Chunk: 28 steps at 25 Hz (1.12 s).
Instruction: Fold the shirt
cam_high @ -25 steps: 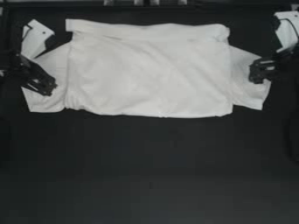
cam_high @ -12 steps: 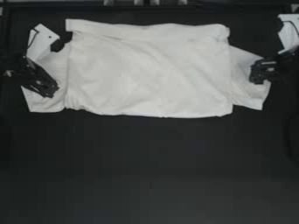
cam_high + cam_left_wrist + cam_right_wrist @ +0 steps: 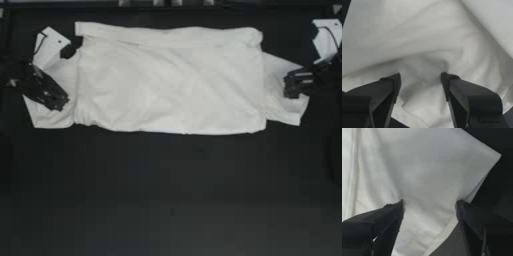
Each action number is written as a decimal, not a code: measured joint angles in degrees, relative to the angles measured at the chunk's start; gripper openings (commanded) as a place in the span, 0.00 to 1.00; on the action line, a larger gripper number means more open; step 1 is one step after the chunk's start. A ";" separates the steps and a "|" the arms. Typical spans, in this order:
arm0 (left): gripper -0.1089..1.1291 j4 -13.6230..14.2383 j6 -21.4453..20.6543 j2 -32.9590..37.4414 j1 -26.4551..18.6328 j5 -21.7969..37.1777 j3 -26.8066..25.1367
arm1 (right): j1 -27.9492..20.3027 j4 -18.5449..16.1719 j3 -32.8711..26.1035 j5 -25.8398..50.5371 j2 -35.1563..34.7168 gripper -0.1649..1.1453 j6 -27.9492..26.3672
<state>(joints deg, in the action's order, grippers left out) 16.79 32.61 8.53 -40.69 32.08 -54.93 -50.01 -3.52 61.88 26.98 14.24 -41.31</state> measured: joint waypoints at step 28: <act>0.10 -0.62 -2.11 0.09 1.67 1.41 0.62 | 4.57 0.09 -3.60 4.31 -3.34 0.16 1.23</act>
<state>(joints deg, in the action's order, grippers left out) 16.17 30.50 8.61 -39.02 33.49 -54.32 -45.44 -3.43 58.27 31.29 10.90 -40.08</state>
